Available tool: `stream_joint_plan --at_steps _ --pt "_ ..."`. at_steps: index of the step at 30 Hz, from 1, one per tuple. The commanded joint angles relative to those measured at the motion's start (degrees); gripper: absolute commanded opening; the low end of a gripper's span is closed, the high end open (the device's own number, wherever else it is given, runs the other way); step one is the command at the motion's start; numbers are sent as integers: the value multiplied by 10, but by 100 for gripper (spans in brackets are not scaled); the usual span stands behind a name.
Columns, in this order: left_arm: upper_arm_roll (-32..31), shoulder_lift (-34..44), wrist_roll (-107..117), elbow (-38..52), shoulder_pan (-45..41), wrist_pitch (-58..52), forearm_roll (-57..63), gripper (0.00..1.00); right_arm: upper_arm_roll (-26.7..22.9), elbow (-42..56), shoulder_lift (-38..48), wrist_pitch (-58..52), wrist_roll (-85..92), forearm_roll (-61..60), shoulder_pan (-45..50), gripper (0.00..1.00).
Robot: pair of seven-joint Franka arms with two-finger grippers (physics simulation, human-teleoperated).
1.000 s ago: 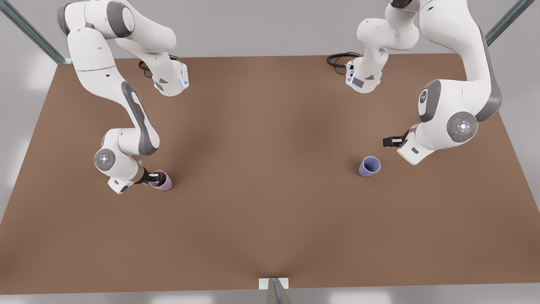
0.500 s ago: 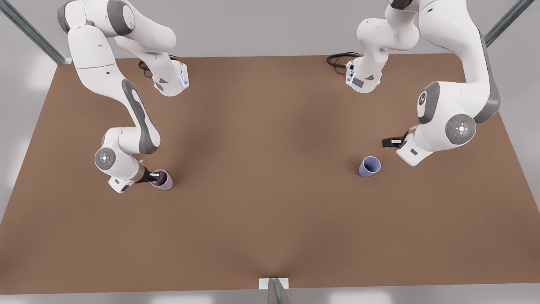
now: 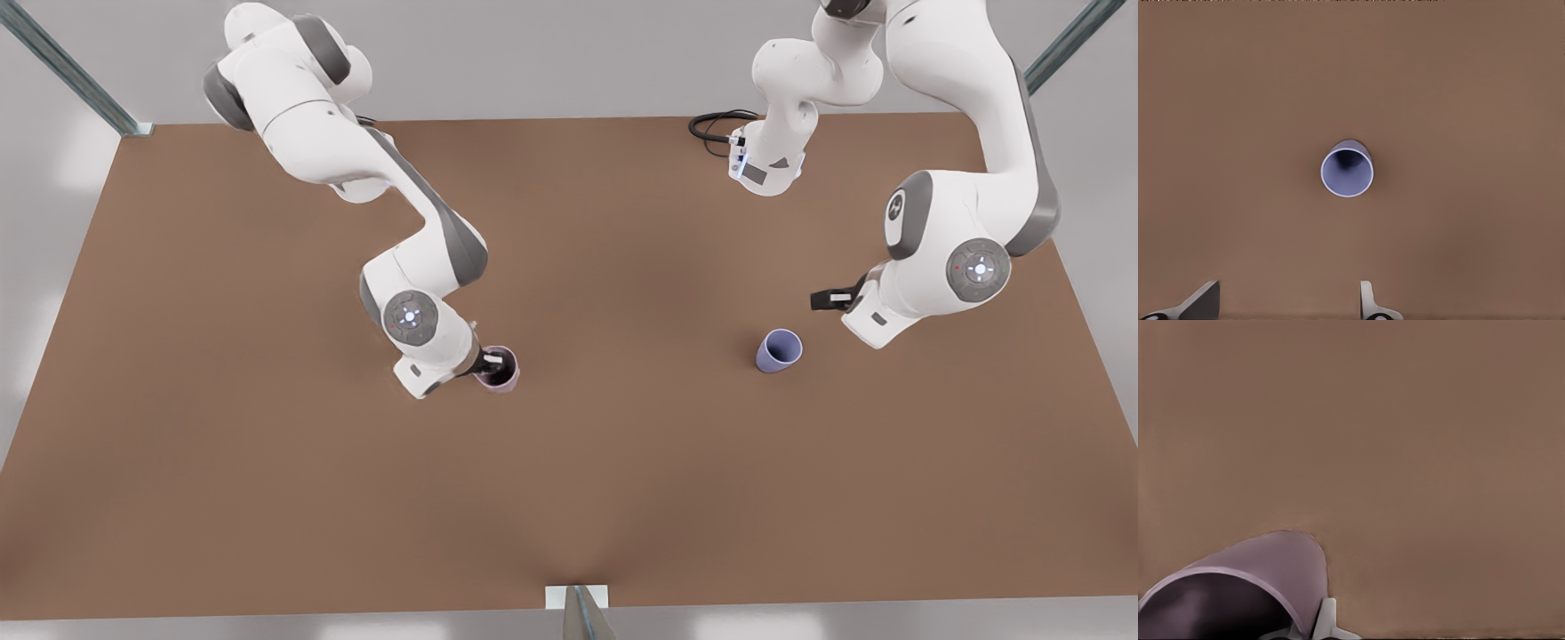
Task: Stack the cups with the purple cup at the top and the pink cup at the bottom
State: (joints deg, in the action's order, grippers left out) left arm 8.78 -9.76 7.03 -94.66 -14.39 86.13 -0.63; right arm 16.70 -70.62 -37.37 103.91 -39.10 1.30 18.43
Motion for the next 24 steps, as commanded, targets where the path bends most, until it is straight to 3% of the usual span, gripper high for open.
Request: stream_joint_plan --at_steps 1,5,10,22,24 --pt "0 0 0 0 1 0 0 100 0 41 -23 -20 -15 4 11 21" --pt "0 -1 0 1 3 -1 0 100 -25 269 -169 -41 -163 2 130 21" --pt "0 -3 0 1 4 2 1 100 -38 285 -220 -19 -208 2 180 21" --pt "0 -7 0 1 4 4 1 100 -49 259 -242 -12 -206 63 205 21" --pt "0 -3 0 -32 4 53 1 100 -49 249 -242 -3 -208 64 206 21"
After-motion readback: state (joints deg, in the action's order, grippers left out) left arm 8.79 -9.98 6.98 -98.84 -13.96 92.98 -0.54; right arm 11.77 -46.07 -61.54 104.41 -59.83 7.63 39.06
